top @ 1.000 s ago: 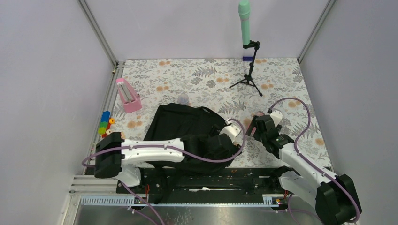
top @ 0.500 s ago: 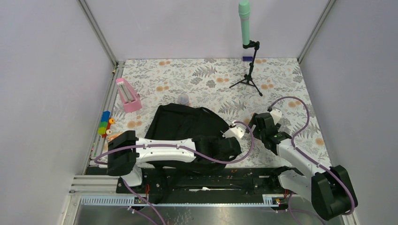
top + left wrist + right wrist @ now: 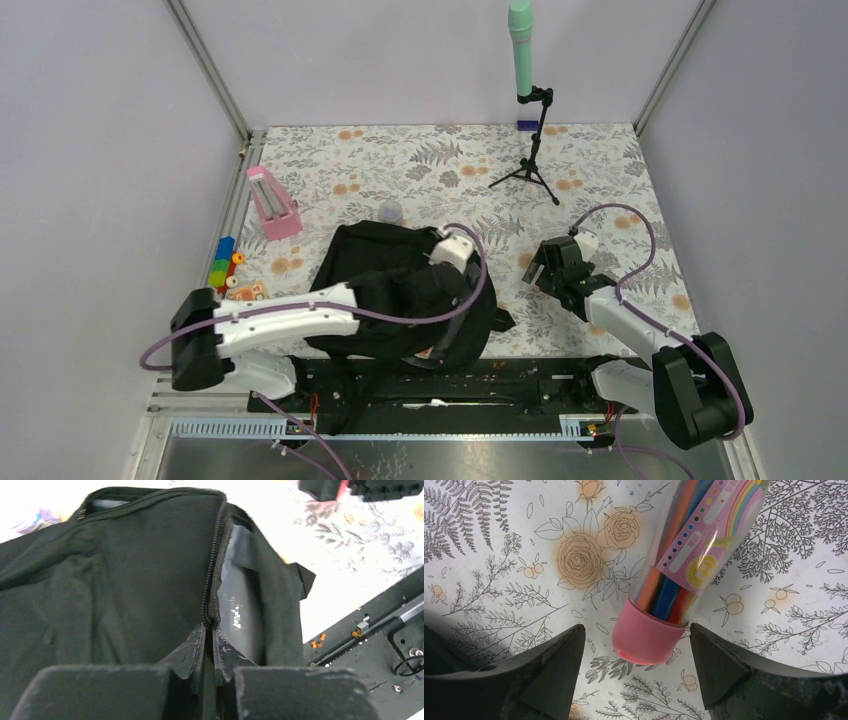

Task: Pack the student bag
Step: Adjust the student bag at the center of the board.

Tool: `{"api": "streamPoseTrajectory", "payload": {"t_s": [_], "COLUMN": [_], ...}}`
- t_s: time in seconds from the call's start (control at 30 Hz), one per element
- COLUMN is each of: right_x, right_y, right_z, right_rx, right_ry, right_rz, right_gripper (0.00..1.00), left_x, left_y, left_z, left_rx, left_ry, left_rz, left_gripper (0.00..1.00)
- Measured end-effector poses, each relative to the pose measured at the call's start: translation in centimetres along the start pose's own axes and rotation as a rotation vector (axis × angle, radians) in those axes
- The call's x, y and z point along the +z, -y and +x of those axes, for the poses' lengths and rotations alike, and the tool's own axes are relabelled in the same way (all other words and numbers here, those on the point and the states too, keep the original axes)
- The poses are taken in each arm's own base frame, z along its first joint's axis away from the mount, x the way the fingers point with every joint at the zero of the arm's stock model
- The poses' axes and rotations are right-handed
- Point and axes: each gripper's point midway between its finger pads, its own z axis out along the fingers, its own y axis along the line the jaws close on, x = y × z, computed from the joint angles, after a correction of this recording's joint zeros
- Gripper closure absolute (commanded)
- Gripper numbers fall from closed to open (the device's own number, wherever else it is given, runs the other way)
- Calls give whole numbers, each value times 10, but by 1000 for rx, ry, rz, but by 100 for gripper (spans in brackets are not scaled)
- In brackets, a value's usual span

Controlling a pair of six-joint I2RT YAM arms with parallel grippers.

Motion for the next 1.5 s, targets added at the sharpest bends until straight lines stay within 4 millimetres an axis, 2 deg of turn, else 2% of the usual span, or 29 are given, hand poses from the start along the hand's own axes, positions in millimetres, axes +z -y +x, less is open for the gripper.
{"api": "streamPoseTrajectory", "payload": {"t_s": [0.13, 0.2, 0.33, 0.43, 0.5, 0.6, 0.77, 0.9, 1.0, 1.17, 1.37, 1.5], "right_x": [3, 4, 7, 6, 4, -3, -27, -47, -59, -79, -108, -116], "right_y": [-3, -5, -12, -20, -25, -33, -51, -74, -96, -145, -225, -263], "right_z": [-3, -4, -5, -10, -16, -29, -65, -89, -94, -85, -52, -31], "right_rx": [-4, -8, -18, -23, -28, -42, -64, -82, -87, -126, -247, -364], "right_ry": [-4, -11, -31, -31, -21, 8, 108, 154, 148, 117, 24, -30], "right_rz": [3, 5, -6, -30, -45, -72, -148, -243, -343, -565, -913, -1037], "right_gripper": [21, 20, 18, 17, 17, 17, 18, 22, 23, 25, 30, 36], "left_x": [-15, -22, -50, -72, -83, -92, -104, -121, -134, -146, -154, -154], "left_y": [-44, -77, -160, -196, -208, -216, -218, -224, -229, -236, -239, -239], "left_z": [-7, -4, 13, 22, 26, 30, 32, 31, 29, 27, 22, 24], "left_rx": [-117, -193, -383, -478, -513, -531, -502, -508, -521, -523, -511, -501], "left_ry": [44, 64, 138, 192, 214, 222, 236, 288, 334, 351, 358, 350], "left_rz": [-34, -76, -220, -295, -318, -333, -325, -341, -357, -389, -403, -405], "left_gripper": [100, 100, 100, 100, 100, 100, 100, 100, 100, 100, 100, 100]}}
